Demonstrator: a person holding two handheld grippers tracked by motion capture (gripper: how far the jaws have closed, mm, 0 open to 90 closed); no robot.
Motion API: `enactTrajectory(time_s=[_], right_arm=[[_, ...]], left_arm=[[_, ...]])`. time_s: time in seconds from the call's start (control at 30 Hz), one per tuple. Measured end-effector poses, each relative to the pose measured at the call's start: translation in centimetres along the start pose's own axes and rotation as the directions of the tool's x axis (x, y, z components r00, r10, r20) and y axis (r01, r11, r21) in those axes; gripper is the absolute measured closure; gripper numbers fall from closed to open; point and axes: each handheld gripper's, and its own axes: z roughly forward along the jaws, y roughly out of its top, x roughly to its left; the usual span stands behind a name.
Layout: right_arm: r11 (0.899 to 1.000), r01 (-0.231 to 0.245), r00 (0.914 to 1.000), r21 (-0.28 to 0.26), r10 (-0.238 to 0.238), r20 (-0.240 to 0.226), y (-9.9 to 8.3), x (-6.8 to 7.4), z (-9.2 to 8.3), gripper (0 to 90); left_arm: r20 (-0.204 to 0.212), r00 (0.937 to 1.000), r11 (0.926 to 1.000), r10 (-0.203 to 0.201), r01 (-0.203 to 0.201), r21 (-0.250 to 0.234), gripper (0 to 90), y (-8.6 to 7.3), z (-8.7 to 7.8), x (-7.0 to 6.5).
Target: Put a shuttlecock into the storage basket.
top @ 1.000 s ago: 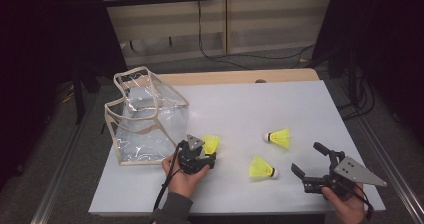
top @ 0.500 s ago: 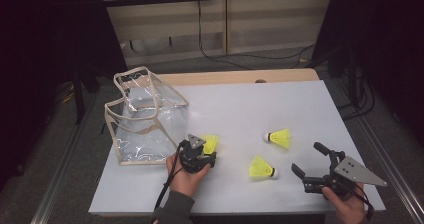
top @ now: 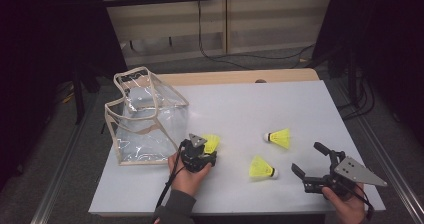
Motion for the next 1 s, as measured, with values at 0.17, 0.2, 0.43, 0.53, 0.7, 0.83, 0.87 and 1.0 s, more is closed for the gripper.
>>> enactTrajectory(time_s=[0.17,0.2,0.43,0.53,0.7,0.83,0.87,1.0], right_arm=[[1.000,0.002,1.0000,-0.002,-0.002,0.000,0.00,-0.01,0.00,1.2],[1.000,0.002,1.0000,-0.002,-0.002,0.000,0.00,-0.01,0.00,1.2],[1.000,0.001,1.0000,-0.001,-0.001,0.000,0.01,-0.01,0.00,1.2],[1.000,0.002,1.0000,-0.002,-0.002,0.001,0.00,-0.03,-0.01,1.2],[1.000,-0.001,1.0000,-0.003,0.001,0.004,0.04,-0.06,-0.07,1.2],[1.000,-0.001,1.0000,-0.006,0.001,0.004,0.05,-0.08,-0.10,1.2],[1.000,0.000,1.0000,-0.007,0.000,0.006,0.06,-0.08,-0.11,1.3],[1.000,0.000,1.0000,-0.008,0.000,0.004,0.08,-0.08,-0.11,1.3]], left_arm=[[-0.016,0.9998,1.0000,-0.008,0.008,0.003,55.2,0.05,-0.02,0.18],[-0.012,0.9999,0.9999,-0.009,0.009,0.008,55.8,0.07,-0.06,0.23],[-0.026,0.9995,0.9999,-0.016,0.016,0.003,61.9,0.09,-0.09,0.33],[-0.020,0.9997,0.9998,-0.016,0.017,0.008,63.7,0.12,-0.15,0.41],[-0.009,0.9994,0.9994,-0.033,0.033,0.011,64.4,0.16,-0.23,0.57],[0.003,0.9988,0.9986,-0.050,0.050,0.016,64.4,0.24,-0.36,0.64],[0.009,0.9987,0.9986,-0.050,0.050,0.018,64.4,0.27,-0.40,0.64],[0.028,0.9986,0.9986,-0.044,0.043,0.030,64.4,0.44,-0.66,0.66]])
